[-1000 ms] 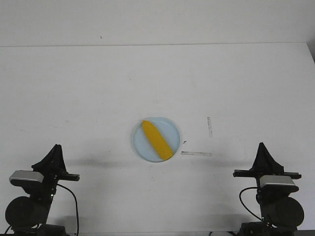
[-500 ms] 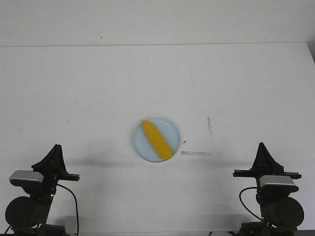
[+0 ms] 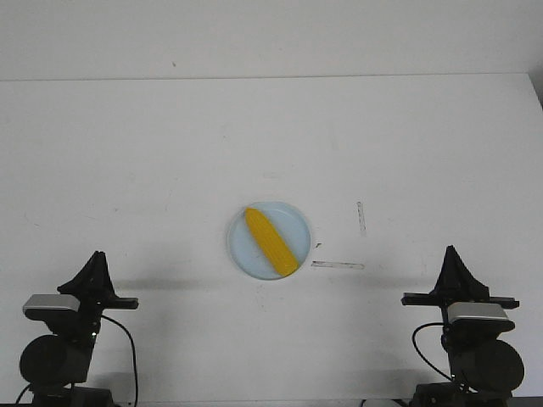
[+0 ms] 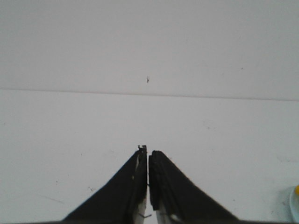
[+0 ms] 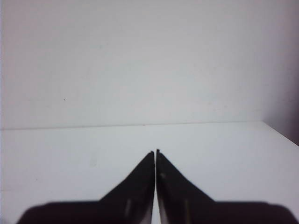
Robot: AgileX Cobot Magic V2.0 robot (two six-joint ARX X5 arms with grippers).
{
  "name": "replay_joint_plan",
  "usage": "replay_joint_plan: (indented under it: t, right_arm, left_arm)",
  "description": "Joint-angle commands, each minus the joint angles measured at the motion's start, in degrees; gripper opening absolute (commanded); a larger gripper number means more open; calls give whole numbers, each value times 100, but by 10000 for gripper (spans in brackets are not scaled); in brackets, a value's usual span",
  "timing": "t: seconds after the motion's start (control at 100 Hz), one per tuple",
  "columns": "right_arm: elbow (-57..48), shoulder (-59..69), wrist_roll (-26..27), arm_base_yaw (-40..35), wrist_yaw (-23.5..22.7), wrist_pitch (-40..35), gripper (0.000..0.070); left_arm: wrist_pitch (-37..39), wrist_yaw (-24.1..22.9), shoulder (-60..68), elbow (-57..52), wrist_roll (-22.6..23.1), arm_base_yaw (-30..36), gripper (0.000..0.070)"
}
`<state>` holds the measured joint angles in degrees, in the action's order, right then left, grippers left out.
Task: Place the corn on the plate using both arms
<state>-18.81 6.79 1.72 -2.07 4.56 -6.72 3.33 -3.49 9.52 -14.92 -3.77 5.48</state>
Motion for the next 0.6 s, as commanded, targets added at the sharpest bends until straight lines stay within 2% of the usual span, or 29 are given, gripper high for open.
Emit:
replay_joint_plan:
  t: [0.0, 0.09, 0.2, 0.36, 0.5, 0.59]
  right_arm:
    - [2, -9, -7, 4, -2, 68, 2]
    - [2, -9, -7, 4, -2, 68, 2]
    - [2, -9, -9, 4, 0, 68, 2]
    - [2, -9, -9, 4, 0, 68, 2]
    - [2, -9, -9, 4, -2, 68, 2]
    - [2, -9, -9, 4, 0, 68, 2]
  left_arm:
    - [378, -20, 7, 238, 68, -44, 1]
    - [833, -20, 4, 623, 68, -131, 1]
    - [1005, -20, -90, 979, 68, -175, 1]
    - [1003, -20, -479, 1401, 66, -177, 1]
    - [463, -11, -938, 1419, 50, -177, 1]
    - [402, -15, -935, 1419, 50, -184, 1]
